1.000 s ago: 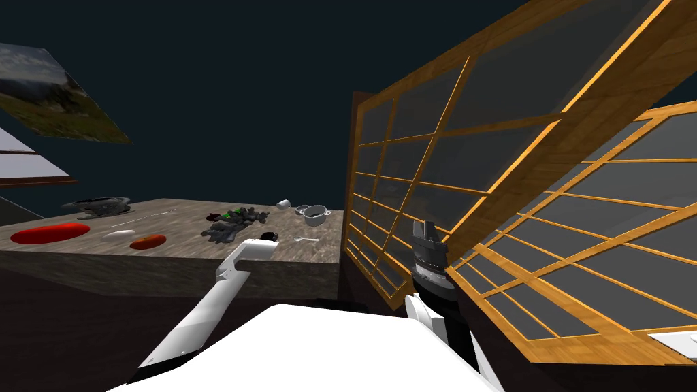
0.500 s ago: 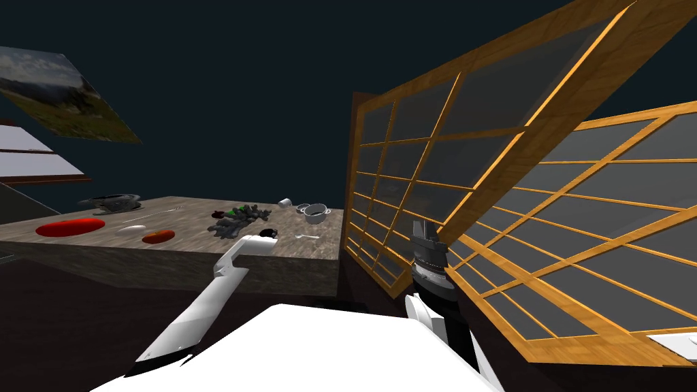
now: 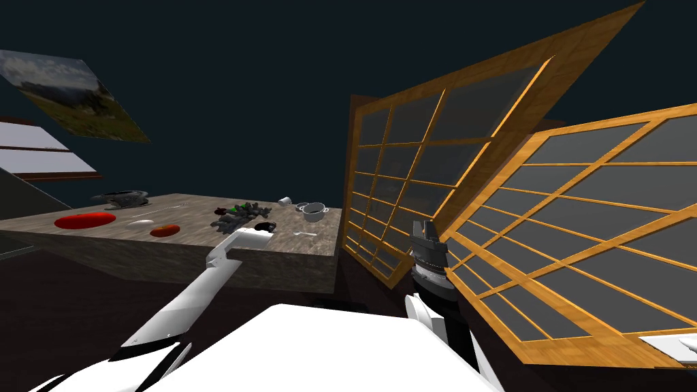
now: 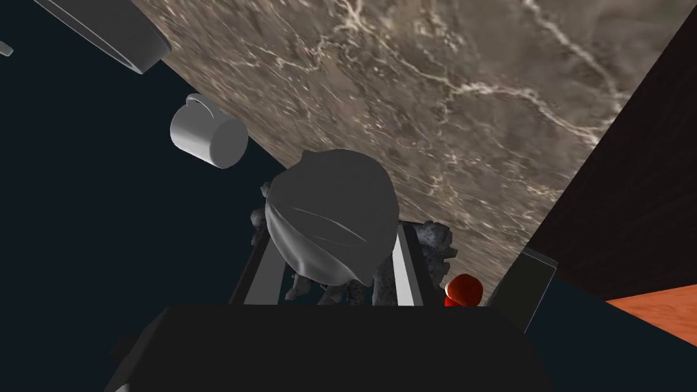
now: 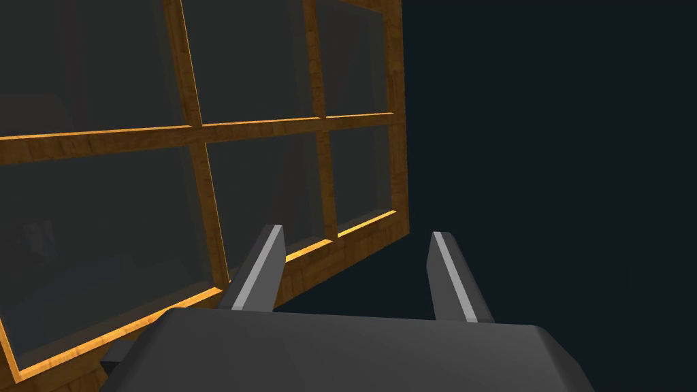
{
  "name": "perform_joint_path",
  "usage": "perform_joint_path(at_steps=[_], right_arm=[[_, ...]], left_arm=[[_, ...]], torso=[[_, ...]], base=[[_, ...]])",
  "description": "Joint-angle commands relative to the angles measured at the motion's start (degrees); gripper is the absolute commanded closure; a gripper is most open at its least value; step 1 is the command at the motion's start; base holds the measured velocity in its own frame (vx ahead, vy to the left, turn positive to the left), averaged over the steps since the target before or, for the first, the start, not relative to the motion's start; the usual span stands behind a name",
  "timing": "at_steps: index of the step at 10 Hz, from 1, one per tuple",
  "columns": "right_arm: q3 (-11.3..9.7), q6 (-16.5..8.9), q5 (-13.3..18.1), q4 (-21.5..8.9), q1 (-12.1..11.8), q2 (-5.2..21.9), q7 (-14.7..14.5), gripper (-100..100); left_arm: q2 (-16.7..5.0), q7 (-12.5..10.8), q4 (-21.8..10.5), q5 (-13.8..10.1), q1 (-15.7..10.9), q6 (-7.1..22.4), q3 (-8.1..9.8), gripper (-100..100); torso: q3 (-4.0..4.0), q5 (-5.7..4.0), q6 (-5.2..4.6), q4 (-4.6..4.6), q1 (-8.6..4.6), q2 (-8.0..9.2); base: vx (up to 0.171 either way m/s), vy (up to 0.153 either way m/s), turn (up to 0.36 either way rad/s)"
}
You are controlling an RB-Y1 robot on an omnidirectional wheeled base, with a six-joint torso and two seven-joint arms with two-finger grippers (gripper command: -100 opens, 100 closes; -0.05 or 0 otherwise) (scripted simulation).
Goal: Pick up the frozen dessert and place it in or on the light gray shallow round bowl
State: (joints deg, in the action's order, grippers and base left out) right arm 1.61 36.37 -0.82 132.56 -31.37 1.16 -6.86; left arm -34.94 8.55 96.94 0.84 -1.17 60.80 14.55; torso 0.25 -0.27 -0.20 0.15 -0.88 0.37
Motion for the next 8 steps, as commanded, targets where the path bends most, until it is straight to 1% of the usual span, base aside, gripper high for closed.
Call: perform_joint_path(at_steps=[1,5,6,7,8], right_arm=[[0.00,0.00,0.00,0.00,0.00,0.00,0.00,0],[0.00,0.00,0.00,0.00,0.00,-0.01,0.00,0],[0.00,0.00,0.00,0.00,-0.01,-0.01,0.00,0],[0.00,0.00,0.00,0.00,-0.01,0.00,0.00,0],[0.00,0.00,0.00,0.00,-0.01,0.00,0.00,0]], left_arm=[[-2.53,0.95,-1.63,-2.11,-0.52,-1.59,-1.00,100],[-9.52,3.93,-6.88,-8.99,-1.19,-5.72,-3.78,100],[-9.63,3.93,-6.88,-9.46,-1.19,-5.72,-3.78,100],[-11.46,4.82,-8.52,-11.62,-1.25,-6.90,-4.55,100],[-13.30,5.77,-10.28,-13.24,-1.25,-8.10,-5.33,100]], torso=[[0.00,0.00,0.00,0.00,0.00,0.00],[-0.11,-0.07,0.00,-0.07,-0.28,-0.16],[-0.15,-0.08,0.00,-0.09,-0.30,-0.23],[-0.15,-0.06,0.00,-0.08,-0.13,-0.22],[-0.15,-0.02,0.03,-0.09,0.02,-0.23]], base=[[-0.024,-0.144,0.005],[0.007,-0.172,0.005],[0.016,-0.119,0.009],[0.016,-0.088,-0.009],[0.037,-0.105,-0.003]])
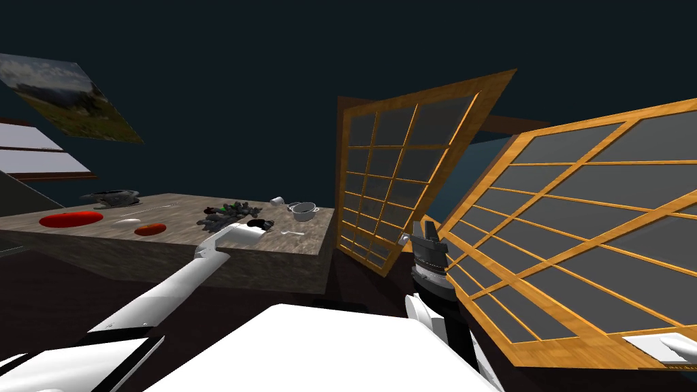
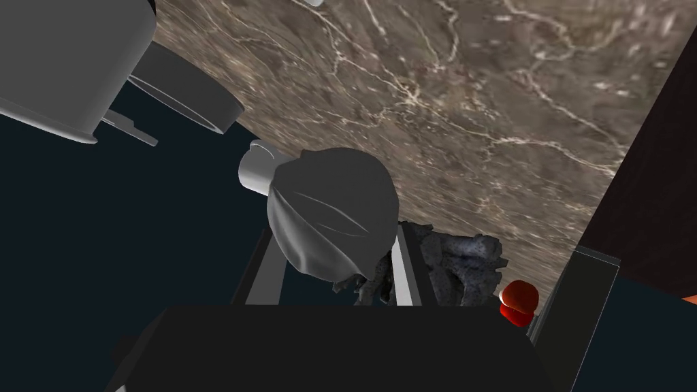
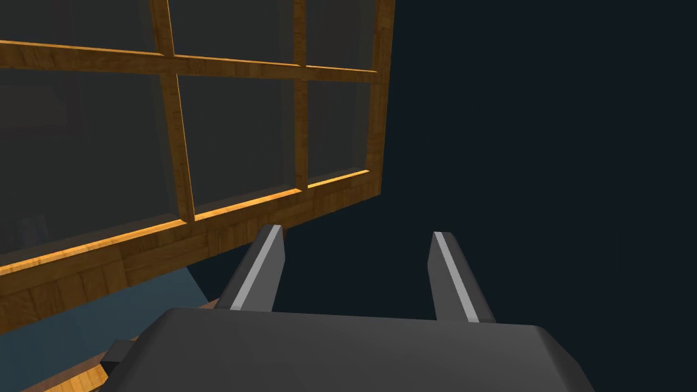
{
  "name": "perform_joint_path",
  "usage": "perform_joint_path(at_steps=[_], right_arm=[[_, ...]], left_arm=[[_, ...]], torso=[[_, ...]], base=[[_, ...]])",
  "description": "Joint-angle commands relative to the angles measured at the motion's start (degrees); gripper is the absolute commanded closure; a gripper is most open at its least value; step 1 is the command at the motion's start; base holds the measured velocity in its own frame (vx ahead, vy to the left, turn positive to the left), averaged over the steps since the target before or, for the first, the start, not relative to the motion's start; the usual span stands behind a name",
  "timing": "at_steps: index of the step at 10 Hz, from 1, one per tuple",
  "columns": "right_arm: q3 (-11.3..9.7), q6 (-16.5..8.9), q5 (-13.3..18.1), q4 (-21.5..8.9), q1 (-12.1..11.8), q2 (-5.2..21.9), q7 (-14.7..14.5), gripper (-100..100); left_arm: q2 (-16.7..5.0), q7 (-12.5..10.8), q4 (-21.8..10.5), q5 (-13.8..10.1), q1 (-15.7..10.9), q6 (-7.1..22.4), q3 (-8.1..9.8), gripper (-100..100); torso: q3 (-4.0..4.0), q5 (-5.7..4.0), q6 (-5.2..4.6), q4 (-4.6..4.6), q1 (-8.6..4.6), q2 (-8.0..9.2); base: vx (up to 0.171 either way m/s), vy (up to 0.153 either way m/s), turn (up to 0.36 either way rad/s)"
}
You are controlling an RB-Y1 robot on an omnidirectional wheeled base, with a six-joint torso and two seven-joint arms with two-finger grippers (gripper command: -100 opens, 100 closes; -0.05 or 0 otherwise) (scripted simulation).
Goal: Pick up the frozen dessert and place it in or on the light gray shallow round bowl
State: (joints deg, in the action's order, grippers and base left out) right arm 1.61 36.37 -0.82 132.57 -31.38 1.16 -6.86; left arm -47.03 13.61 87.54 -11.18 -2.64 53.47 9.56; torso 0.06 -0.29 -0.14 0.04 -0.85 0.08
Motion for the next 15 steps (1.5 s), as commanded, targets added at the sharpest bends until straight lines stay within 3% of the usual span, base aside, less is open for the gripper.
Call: perform_joint_path(at_steps=[1,3,6,8,9,10,11,14,15], right_arm=[[0.00,0.00,0.00,0.00,0.00,0.00,0.00,0],[0.00,0.00,0.00,0.00,0.00,0.00,0.00,0],[0.00,0.00,0.00,0.00,0.00,0.00,0.00,0],[0.01,0.00,0.00,0.00,0.00,0.01,0.00,0],[0.01,0.00,0.00,0.00,-0.01,0.01,0.00,0],[0.01,0.00,0.00,0.00,-0.01,0.01,0.00,0],[0.01,0.00,0.00,0.00,-0.01,0.01,0.00,0],[0.01,0.00,0.00,0.00,-0.01,0.01,0.00,0],[0.01,0.00,0.00,0.00,-0.01,0.01,0.00,0]], left_arm=[[-1.21,0.70,-0.89,-1.89,0.22,-0.77,-0.34,100],[-4.96,2.80,-4.50,-5.73,0.35,-3.24,-1.80,100],[-6.84,3.95,-6.84,-9.50,0.48,-4.47,-2.45,100],[-10.52,6.45,-10.66,-13.64,0.87,-6.90,-3.53,100],[-10.52,6.45,-11.23,-15.13,0.87,-6.90,-3.53,100],[-12.31,7.80,-13.30,-17.04,1.12,-8.06,-3.92,100],[-12.31,7.80,-13.52,-18.05,1.12,-8.06,-3.92,100],[-15.79,10.63,-18.04,-22.87,1.70,-10.24,-4.37,100],[-15.79,10.63,-18.19,-23.95,1.70,-10.24,-4.37,100]], torso=[[0.00,0.00,0.00,0.00,0.00,0.00],[0.00,0.02,0.02,0.00,0.06,0.02],[-0.01,0.01,0.07,-0.01,0.08,-0.01],[-0.05,0.02,0.06,-0.01,0.19,-0.09],[-0.12,0.02,0.08,-0.04,0.19,-0.22],[-0.13,0.05,0.03,-0.05,0.19,-0.20],[-0.11,0.04,0.06,-0.05,0.17,-0.19],[-0.10,0.04,0.06,-0.03,0.29,-0.17],[-0.11,0.02,0.11,-0.03,0.34,-0.22]], base=[[0.036,-0.087,0.013],[0.031,-0.097,0.000],[0.037,-0.083,0.008],[0.084,-0.065,0.001],[0.082,-0.064,0.020],[0.070,-0.077,-0.005],[0.058,-0.050,0.011],[0.086,-0.037,0.004],[0.094,-0.033,0.018]])
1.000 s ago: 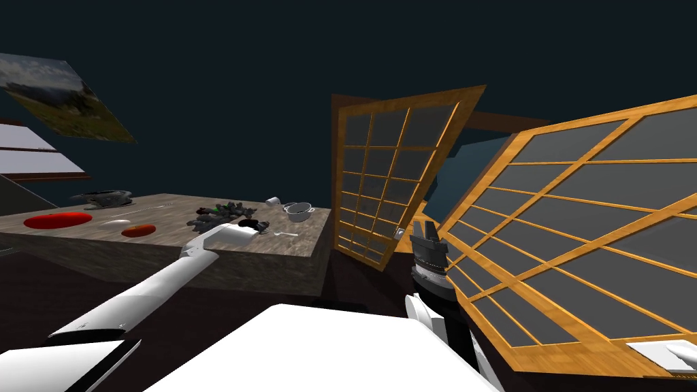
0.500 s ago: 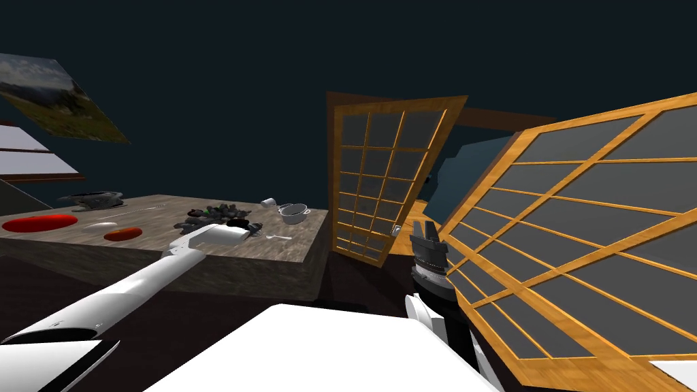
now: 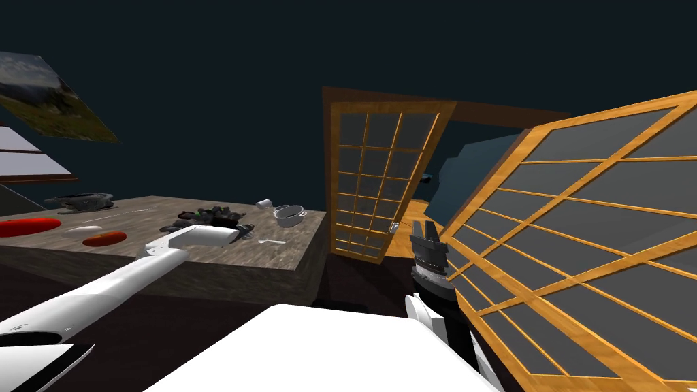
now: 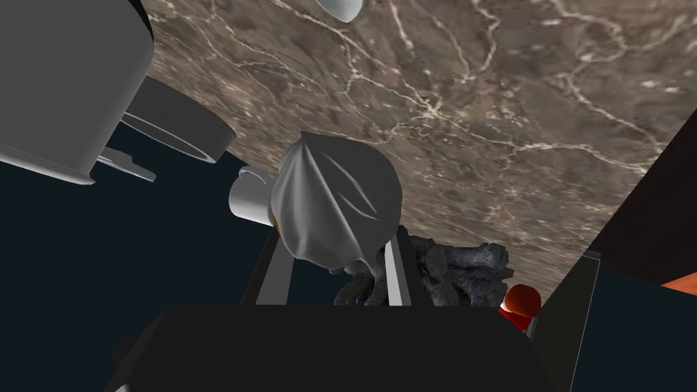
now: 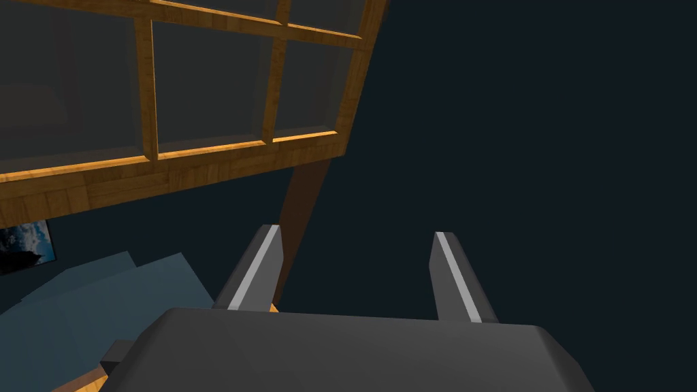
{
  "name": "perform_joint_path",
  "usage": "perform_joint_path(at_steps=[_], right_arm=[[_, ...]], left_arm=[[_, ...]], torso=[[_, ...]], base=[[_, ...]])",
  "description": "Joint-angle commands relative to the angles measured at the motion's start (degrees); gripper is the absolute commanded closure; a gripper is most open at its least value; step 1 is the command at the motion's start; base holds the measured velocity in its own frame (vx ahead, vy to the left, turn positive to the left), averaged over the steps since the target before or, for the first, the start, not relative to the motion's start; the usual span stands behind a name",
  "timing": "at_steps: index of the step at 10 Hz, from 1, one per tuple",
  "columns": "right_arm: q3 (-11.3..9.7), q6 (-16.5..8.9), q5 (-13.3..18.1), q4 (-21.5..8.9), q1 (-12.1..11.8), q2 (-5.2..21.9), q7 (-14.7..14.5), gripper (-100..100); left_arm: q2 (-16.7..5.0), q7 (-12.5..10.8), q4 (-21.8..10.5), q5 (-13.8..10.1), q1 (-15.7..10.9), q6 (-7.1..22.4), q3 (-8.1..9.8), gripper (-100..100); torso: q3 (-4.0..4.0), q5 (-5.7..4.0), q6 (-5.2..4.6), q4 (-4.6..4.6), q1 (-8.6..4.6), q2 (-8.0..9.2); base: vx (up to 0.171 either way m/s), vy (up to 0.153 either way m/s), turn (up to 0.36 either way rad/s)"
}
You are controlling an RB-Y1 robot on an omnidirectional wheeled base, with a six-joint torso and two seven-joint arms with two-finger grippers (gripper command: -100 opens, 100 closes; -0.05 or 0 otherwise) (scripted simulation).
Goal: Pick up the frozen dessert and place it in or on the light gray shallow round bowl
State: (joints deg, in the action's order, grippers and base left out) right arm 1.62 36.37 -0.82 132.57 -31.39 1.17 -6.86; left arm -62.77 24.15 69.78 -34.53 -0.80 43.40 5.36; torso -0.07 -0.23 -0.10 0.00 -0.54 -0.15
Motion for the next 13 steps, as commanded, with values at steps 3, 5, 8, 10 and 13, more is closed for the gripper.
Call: perform_joint_path(at_steps=[3,5,8,10,13], right_arm=[[0.00,0.00,0.00,0.00,0.00,0.00,0.00,0],[0.00,0.00,0.00,0.00,-0.02,0.00,0.00,0],[0.00,0.00,0.00,0.00,0.00,0.00,0.00,0],[0.00,0.00,0.00,0.00,-0.01,0.00,0.00,0],[0.01,0.00,0.00,0.00,-0.01,0.01,0.00,0]], left_arm=[[-3.26,3.03,-4.96,-5.95,0.43,-2.12,-0.23,100],[-4.71,4.51,-7.11,-9.14,0.69,-3.00,-0.15,100],[-6.05,5.98,-9.18,-11.90,0.95,-3.81,-0.01,100],[-7.27,7.42,-11.17,-14.49,1.20,-4.55,0.17,100],[-9.25,10.17,-14.70,-19.05,1.67,-5.83,0.57,100]], torso=[[-0.03,-0.02,-0.01,0.00,-0.02,-0.06],[-0.20,-0.08,-0.02,-0.04,-0.02,-0.41],[-0.01,-0.02,0.02,0.02,0.04,-0.06],[-0.06,-0.02,0.03,0.02,0.11,-0.16],[-0.12,0.03,-0.01,-0.01,0.18,-0.24]], base=[[0.118,-0.041,0.000],[0.203,-0.028,0.003],[0.092,-0.015,-0.007],[0.145,-0.002,-0.003],[0.177,0.005,-0.018]])
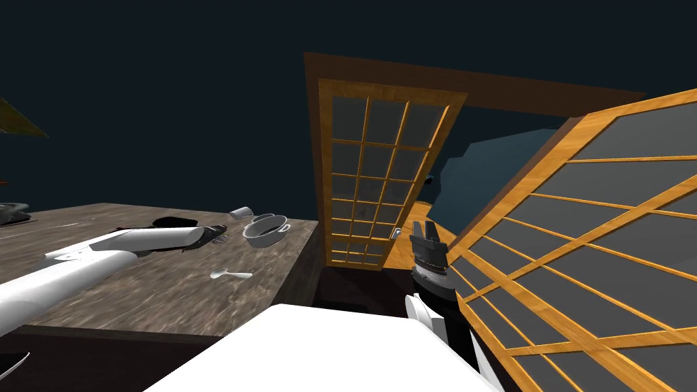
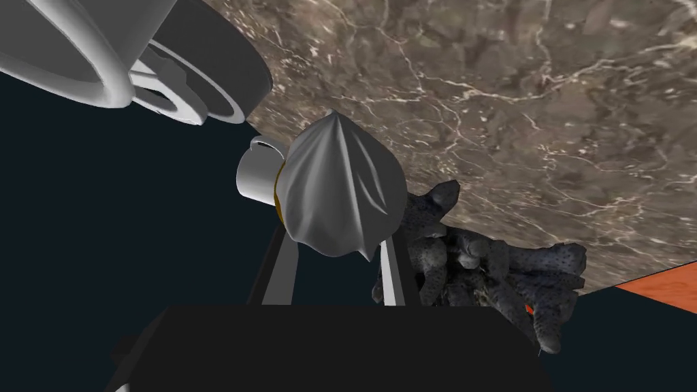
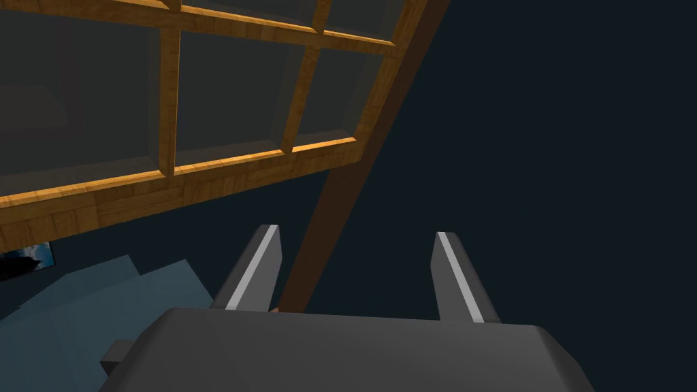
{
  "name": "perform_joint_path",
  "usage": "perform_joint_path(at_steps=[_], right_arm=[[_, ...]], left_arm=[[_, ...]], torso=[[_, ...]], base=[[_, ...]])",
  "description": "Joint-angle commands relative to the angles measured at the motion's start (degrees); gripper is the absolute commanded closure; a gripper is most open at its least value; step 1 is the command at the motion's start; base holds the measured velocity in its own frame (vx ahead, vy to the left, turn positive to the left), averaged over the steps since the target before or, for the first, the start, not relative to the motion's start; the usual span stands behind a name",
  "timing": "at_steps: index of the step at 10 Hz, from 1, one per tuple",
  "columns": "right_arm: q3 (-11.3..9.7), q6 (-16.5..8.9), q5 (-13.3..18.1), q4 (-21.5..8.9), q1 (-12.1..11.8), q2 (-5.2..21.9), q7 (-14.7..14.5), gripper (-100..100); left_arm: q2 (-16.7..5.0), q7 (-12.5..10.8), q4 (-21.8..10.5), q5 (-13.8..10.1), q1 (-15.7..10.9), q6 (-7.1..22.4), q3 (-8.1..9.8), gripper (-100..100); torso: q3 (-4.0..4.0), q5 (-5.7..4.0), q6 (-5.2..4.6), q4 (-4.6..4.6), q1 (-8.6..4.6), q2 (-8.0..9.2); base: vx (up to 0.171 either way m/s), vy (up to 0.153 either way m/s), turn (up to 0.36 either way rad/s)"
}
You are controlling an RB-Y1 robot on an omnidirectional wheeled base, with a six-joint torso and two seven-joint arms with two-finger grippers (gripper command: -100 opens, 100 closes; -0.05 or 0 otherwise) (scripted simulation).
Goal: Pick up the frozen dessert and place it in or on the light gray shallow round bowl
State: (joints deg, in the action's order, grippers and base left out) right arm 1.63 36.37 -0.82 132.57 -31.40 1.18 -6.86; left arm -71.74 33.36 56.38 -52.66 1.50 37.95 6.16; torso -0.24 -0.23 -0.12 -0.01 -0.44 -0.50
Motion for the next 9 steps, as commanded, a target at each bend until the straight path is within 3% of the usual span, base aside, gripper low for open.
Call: perform_joint_path(at_steps=[1,5,6,9], right_arm=[[0.00,0.00,0.00,0.00,0.00,0.00,0.00,0],[0.00,0.00,0.00,0.00,-0.01,0.00,0.00,0],[0.00,0.00,0.00,0.00,-0.01,0.00,0.00,0],[0.00,0.00,0.00,0.00,0.00,0.00,0.00,0]], left_arm=[[-1.04,2.25,-2.86,-2.86,-0.41,-0.93,-0.03,100],[-2.36,5.61,-7.68,-8.78,0.16,-2.26,0.55,100],[-2.36,5.61,-7.68,-9.06,0.16,-2.26,0.55,100],[-2.49,8.10,-11.13,-13.19,0.64,-3.19,1.05,100]], torso=[[0.00,0.00,0.00,0.00,0.00,0.00],[-0.16,0.05,-0.06,-0.06,0.08,-0.28],[-0.19,0.03,-0.06,-0.07,0.07,-0.32],[-0.07,0.09,-0.09,-0.02,0.05,-0.11]], base=[[0.270,0.006,-0.023],[0.253,0.021,-0.036],[0.162,0.009,-0.011],[0.193,-0.009,-0.043]])
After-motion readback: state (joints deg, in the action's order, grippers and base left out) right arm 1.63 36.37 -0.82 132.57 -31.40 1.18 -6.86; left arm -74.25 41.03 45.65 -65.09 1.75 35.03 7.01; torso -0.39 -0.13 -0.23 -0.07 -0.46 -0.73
